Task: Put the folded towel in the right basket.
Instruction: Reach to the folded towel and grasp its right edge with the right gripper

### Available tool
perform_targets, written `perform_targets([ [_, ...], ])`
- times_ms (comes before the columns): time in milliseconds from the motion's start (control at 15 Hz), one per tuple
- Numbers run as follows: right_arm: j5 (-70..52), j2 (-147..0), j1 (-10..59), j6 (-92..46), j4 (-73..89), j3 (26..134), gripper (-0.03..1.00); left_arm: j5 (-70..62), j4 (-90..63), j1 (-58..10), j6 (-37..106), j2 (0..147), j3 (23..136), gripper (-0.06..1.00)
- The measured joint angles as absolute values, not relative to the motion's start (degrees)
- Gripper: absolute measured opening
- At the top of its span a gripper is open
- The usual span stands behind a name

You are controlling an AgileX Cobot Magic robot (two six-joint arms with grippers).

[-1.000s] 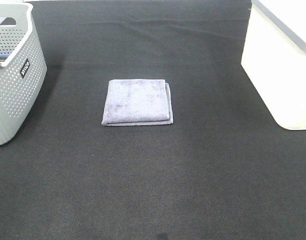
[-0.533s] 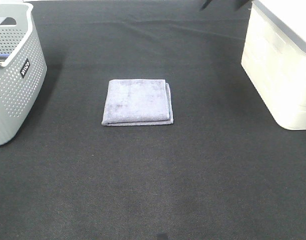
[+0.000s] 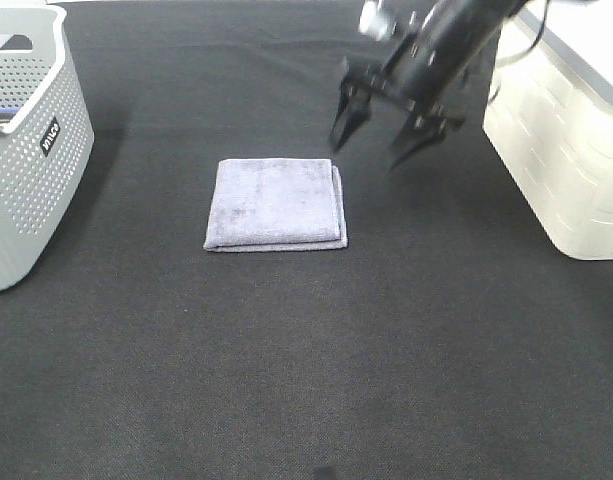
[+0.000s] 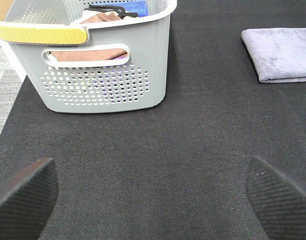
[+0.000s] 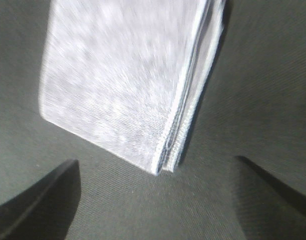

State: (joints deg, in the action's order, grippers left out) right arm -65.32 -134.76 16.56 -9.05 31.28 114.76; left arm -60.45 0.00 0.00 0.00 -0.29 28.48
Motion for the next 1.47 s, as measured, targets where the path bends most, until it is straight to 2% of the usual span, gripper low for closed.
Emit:
perform_targets([
  [333, -65.4, -140.9, 16.6, -12.4, 35.4, 115.3, 0.77, -60.4, 0.0, 0.0, 0.0, -0.3, 28.5, 0.97],
  [867, -69.4, -149.3, 13.9, -12.2, 37.1, 128.7, 0.77, -60.4, 0.0, 0.0, 0.0, -0.3, 28.5, 0.97],
  [1267, -69.7, -152.2, 14.0, -12.9, 41.3, 129.4, 0.76, -60.4, 0.0, 0.0, 0.0, -0.3, 28.5, 0.97],
  [1467, -69.0, -152.6, 16.5, -15.4, 42.8, 129.4, 0.74, -60.4, 0.0, 0.0, 0.0, -0.3, 28.5, 0.97],
])
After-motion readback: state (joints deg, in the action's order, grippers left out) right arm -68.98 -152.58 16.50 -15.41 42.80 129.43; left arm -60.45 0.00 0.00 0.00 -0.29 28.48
